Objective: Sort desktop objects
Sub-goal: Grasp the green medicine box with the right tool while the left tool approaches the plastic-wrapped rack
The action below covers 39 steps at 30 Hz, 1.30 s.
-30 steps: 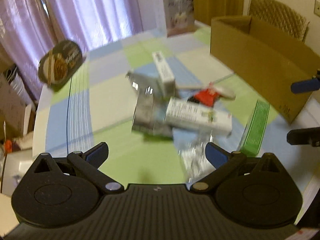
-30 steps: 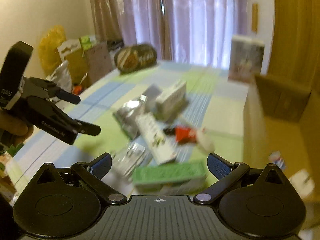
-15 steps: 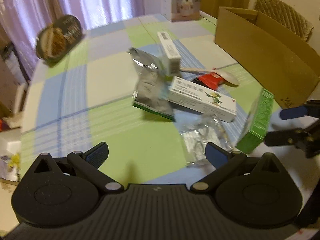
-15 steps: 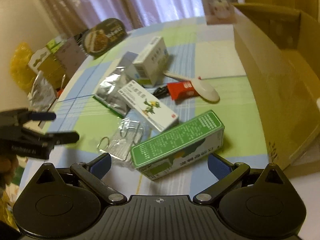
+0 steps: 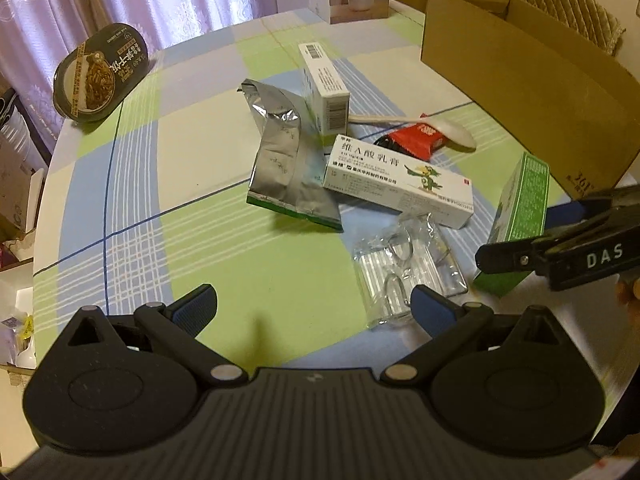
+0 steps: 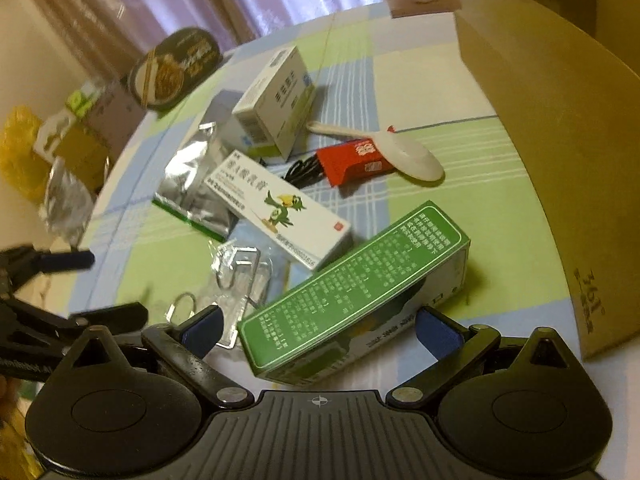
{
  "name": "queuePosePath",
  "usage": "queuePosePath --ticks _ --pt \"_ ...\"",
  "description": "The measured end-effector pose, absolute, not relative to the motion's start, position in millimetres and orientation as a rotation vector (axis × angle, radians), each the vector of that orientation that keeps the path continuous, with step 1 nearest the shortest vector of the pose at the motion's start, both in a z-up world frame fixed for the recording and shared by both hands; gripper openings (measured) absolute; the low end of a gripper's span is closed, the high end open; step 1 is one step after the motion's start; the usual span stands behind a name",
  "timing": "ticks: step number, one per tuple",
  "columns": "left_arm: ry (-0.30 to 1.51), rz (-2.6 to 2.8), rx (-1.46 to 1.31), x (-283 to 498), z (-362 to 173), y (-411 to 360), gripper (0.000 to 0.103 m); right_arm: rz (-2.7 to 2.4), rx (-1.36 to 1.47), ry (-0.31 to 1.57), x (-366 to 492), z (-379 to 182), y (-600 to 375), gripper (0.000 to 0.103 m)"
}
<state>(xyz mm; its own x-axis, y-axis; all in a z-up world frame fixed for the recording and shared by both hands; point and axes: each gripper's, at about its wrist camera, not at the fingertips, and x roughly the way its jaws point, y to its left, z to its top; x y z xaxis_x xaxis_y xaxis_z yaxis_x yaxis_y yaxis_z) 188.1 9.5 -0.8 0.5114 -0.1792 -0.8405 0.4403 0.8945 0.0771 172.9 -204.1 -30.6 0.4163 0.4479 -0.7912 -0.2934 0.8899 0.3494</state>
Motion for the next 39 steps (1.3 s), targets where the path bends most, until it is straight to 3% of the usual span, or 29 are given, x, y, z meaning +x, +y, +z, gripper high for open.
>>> queuePosePath --ticks 4,14,20,25,34,38,39 --pt "0.973 -0.395 0.298 189 -2 5 0.101 0.482 0.091 1.042 172 -31 -205 0.092" --pt "0.977 -0.454 0.33 181 -3 -14 0.101 0.511 0.019 1.033 162 -13 -229 0.052" --pt "0.978 -0.461 0.328 179 -3 -17 0.101 0.422 0.006 0.997 153 -6 -248 0.053" --pt "0.983 -0.457 0.305 180 -6 -18 0.101 0.401 0.138 0.997 164 -9 -254 0.062" --pt "0.961 -0.469 0.237 180 -13 -26 0.098 0.385 0.018 0.989 180 -22 -236 0.061" --pt "0.964 -0.491 0.219 179 -16 -36 0.092 0.399 -0.028 0.97 179 -19 -236 0.028" --pt "0.967 -0.484 0.223 179 -17 -38 0.088 0.402 -0.041 0.964 179 -18 -236 0.028"
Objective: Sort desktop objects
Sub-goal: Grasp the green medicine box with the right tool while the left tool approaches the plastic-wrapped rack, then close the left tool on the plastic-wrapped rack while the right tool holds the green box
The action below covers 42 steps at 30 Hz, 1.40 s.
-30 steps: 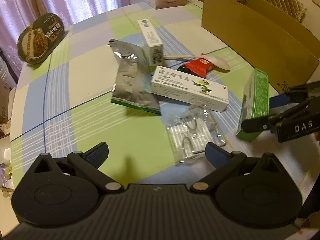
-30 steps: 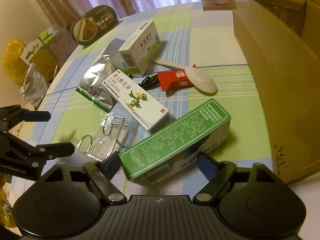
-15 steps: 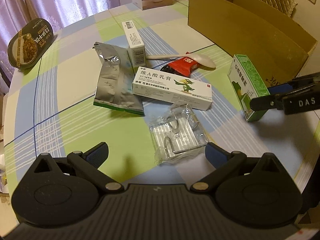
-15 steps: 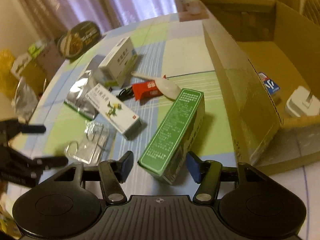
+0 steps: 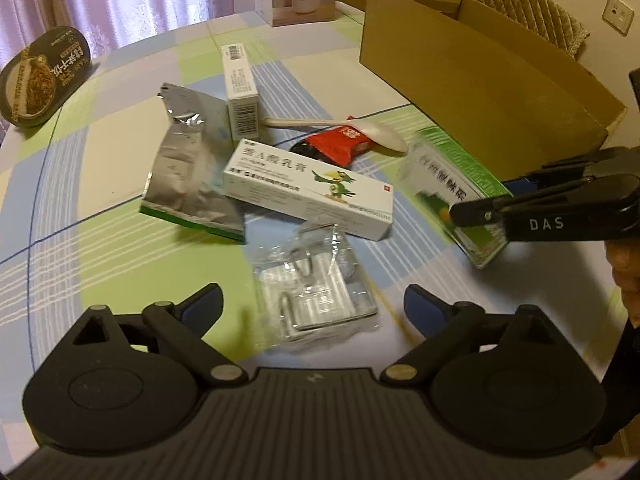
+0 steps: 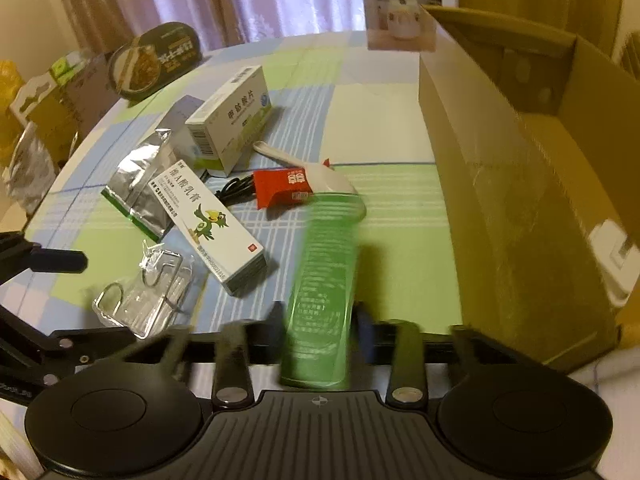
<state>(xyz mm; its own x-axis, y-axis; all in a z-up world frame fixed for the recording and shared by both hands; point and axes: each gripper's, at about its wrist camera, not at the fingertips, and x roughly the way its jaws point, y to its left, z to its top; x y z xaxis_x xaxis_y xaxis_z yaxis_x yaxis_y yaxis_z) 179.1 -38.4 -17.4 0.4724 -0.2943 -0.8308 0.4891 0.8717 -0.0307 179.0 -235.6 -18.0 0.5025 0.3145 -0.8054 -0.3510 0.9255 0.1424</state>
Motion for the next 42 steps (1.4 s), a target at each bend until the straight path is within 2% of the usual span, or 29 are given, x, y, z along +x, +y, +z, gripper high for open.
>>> queuePosePath --ticks 3,12,17,19,26,35,42 --pt "0.987 -0.47 0.236 179 -24 -44 0.077 0.414 -0.045 0.966 178 -17 -238 0.028" --pt "0.985 -0.464 0.261 171 -33 -44 0.059 0.433 -0.022 0.974 177 -16 -243 0.028" --pt "0.972 -0.408 0.223 168 -31 -36 0.061 0.446 -0.014 0.97 177 -13 -239 0.028" --pt "0.959 -0.373 0.2 168 -30 -35 0.068 0.446 -0.008 0.971 178 -13 -239 0.029" --pt "0.937 -0.311 0.194 172 -35 -42 0.071 0.451 0.005 0.971 180 -12 -238 0.042" --pt "0.946 -0.36 0.215 166 -42 -36 0.055 0.465 -0.008 0.981 184 -14 -242 0.044" --pt "0.938 -0.471 0.2 154 -31 -39 0.054 0.496 -0.062 0.946 178 -9 -234 0.044"
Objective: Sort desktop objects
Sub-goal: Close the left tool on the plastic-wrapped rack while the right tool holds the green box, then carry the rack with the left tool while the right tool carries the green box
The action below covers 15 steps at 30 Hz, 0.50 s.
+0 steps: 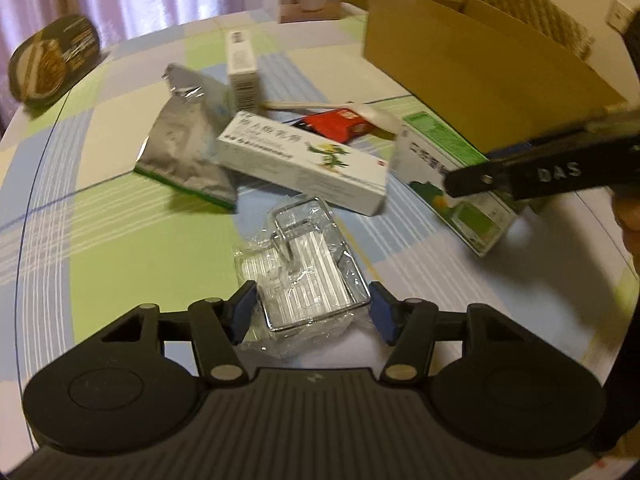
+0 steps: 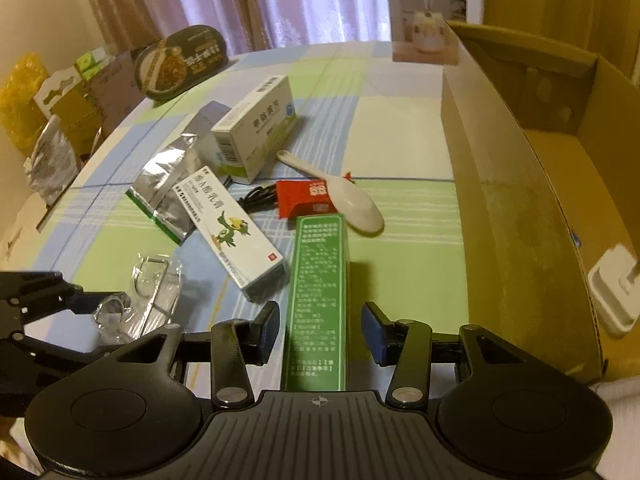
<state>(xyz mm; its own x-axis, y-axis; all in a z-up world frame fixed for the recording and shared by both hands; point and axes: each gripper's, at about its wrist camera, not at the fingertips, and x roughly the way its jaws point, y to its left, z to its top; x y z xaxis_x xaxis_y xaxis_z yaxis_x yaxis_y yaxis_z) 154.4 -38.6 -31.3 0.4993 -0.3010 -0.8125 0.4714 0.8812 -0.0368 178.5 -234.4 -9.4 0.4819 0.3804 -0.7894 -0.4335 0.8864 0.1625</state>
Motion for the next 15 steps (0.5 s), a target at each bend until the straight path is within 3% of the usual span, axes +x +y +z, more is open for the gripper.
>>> queuePosePath --ticks 13,15 --pt "0.949 -0.514 0.25 150 -37 -40 0.056 0.494 -0.097 0.971 181 -19 -224 0.043" --pt "0.951 -0.514 0.249 150 -37 -39 0.055 0.495 -0.118 0.969 180 -21 -221 0.032"
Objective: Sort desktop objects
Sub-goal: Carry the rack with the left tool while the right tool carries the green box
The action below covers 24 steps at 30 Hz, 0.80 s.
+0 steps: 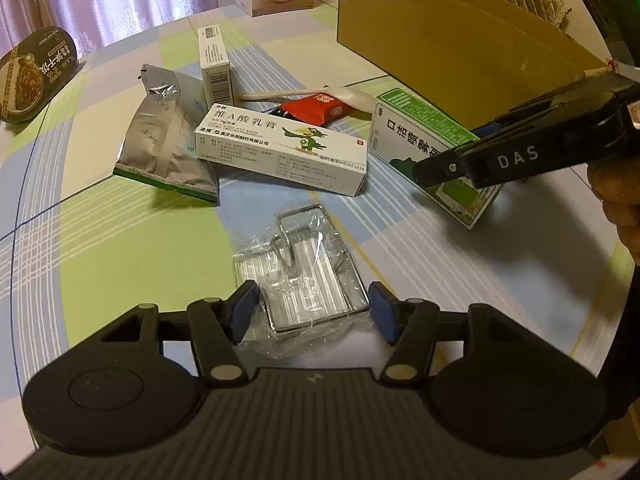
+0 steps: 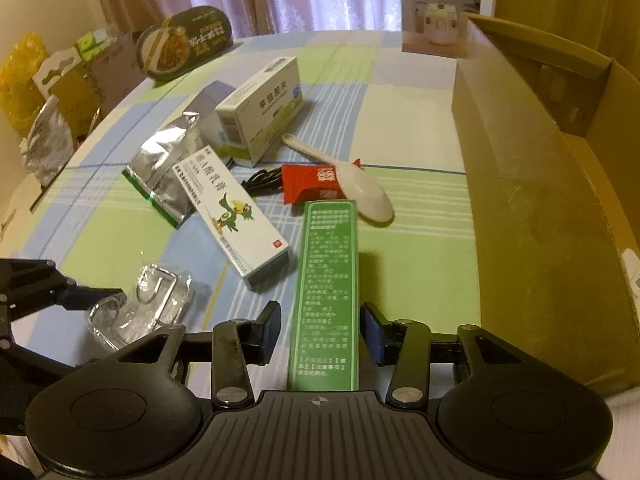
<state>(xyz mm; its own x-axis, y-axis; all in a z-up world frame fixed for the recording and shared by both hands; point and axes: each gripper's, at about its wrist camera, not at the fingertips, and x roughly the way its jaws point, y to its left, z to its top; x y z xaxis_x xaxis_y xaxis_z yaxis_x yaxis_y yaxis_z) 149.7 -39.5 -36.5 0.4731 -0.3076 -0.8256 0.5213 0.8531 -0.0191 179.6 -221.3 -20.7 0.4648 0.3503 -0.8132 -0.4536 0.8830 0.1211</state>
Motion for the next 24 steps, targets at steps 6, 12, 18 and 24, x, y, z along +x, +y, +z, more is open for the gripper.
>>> queuePosePath --ticks 6,12,18,24 --pt "0.94 -0.491 0.258 151 -32 -37 0.055 0.502 -0.131 0.956 179 -20 -220 0.027" --pt "0.889 -0.468 0.236 156 -14 -34 0.055 0.497 -0.107 0.885 174 -4 -226 0.027" --pt "0.859 -0.464 0.221 163 -2 -40 0.055 0.49 -0.08 0.858 173 3 -230 0.027" --pt "0.834 -0.477 0.213 166 6 -50 0.055 0.496 -0.072 0.845 171 7 -232 0.027"
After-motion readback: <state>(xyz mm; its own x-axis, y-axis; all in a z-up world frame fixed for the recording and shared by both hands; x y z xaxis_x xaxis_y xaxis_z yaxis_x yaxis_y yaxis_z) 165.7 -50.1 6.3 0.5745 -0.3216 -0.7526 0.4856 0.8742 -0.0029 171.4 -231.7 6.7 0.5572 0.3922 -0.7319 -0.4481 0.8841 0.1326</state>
